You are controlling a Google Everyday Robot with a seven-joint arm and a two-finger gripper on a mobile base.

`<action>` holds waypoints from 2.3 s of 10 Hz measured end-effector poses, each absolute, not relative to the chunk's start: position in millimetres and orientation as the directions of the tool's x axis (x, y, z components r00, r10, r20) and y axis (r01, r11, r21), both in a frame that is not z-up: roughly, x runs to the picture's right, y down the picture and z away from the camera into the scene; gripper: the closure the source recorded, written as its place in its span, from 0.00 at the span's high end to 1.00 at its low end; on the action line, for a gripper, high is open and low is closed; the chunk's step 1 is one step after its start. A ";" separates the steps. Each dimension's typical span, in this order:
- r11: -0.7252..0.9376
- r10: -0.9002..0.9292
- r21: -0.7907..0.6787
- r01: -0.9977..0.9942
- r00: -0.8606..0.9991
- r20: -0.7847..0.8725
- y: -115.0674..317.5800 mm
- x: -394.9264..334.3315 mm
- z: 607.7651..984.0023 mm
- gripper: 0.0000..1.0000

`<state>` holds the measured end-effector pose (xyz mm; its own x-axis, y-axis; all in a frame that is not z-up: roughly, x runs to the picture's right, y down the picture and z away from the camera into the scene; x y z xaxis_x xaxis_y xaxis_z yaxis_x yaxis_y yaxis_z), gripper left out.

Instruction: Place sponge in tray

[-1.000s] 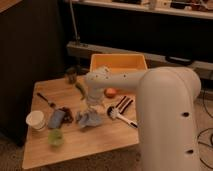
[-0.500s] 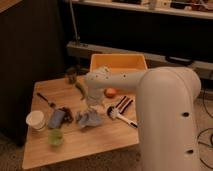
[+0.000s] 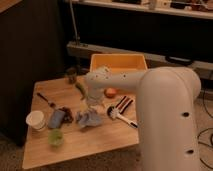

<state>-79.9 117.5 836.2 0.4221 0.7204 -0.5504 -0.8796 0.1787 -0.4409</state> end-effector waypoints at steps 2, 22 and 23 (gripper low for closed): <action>0.135 0.744 -0.514 -0.847 0.429 -0.512 106.4 -83.6 822.1 0.80; 0.054 0.673 -0.818 -0.573 0.626 -0.394 123.6 -254.1 797.3 0.80; 0.045 0.670 -0.820 -0.570 0.626 -0.399 124.8 -256.0 797.8 0.80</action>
<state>-256.0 124.8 797.8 0.6260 0.6702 -0.3986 -0.5704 0.0451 -0.8201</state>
